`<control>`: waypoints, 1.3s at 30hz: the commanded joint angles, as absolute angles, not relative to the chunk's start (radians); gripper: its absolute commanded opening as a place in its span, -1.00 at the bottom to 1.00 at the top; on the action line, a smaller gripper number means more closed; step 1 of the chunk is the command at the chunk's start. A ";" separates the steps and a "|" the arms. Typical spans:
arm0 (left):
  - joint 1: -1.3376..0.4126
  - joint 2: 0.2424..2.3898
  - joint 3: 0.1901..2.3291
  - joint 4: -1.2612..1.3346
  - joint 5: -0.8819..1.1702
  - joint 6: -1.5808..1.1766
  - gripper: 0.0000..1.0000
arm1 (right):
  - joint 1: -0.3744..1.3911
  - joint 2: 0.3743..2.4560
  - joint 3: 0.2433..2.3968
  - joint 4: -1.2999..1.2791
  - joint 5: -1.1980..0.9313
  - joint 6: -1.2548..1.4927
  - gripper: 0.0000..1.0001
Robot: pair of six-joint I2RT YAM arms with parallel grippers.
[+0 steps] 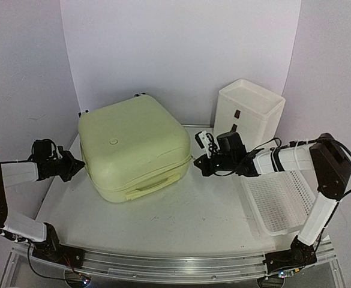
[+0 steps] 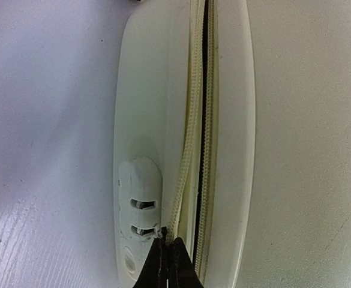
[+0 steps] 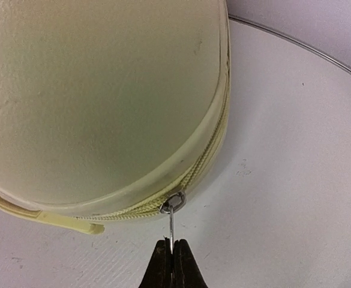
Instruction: Open, take out, and arrange the luggage
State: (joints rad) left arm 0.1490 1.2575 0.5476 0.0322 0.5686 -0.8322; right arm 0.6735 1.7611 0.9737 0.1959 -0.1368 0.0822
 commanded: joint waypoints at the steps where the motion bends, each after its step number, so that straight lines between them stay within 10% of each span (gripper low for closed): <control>1: 0.189 1.326 0.679 0.061 0.319 -0.783 -1.00 | 0.794 1.580 0.913 0.144 -0.044 -0.040 -1.00; 24: 0.055 1.642 1.077 -0.040 0.112 -0.385 -1.00 | 0.967 1.438 0.771 0.109 0.136 0.048 -1.00; 33: 0.054 1.450 1.001 -0.186 0.127 -0.525 0.34 | 0.966 1.502 0.792 0.151 0.038 0.056 -1.00; 39: 0.055 1.241 0.889 -0.326 0.161 -0.581 0.40 | 0.966 1.556 0.817 0.188 0.030 0.063 -1.00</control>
